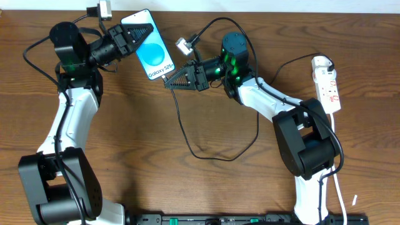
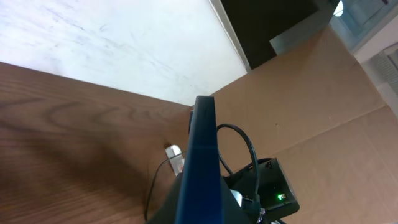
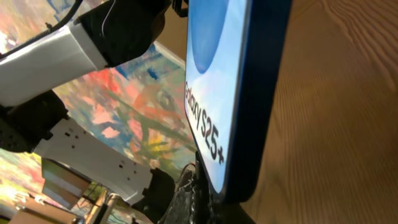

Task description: Plug charger to phone and switch on socket

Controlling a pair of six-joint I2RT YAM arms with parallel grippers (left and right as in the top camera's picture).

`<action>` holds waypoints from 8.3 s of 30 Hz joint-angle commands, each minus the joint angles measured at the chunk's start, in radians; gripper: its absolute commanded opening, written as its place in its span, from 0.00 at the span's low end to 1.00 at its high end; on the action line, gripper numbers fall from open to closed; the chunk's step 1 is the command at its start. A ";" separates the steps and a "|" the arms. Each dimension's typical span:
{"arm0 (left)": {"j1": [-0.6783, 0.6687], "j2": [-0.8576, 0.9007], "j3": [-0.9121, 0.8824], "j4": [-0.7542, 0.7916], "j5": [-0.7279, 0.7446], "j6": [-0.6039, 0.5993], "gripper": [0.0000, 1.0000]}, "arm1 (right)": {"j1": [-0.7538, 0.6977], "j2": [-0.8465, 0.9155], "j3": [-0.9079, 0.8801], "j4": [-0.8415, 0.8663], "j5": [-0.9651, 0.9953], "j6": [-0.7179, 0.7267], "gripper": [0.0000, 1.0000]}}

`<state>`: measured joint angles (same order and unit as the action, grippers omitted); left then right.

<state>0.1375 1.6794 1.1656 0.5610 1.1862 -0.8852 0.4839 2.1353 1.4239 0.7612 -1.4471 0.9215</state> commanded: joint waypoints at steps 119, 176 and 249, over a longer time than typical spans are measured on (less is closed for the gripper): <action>0.115 -0.017 0.014 -0.142 0.109 -0.271 0.08 | -0.019 -0.052 0.035 -1.390 1.646 -0.404 0.95; 0.115 -0.017 0.014 -0.142 0.109 -0.234 0.07 | 0.028 -0.051 -0.080 -1.295 1.495 -0.264 0.01; 0.146 -0.017 0.014 -0.134 0.040 -0.212 0.07 | 0.109 -0.051 -0.079 0.111 0.266 0.096 0.01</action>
<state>0.2844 1.6794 1.1652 0.4191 1.2240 -1.1019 0.5854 2.0716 1.3396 0.8688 -1.2034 1.0035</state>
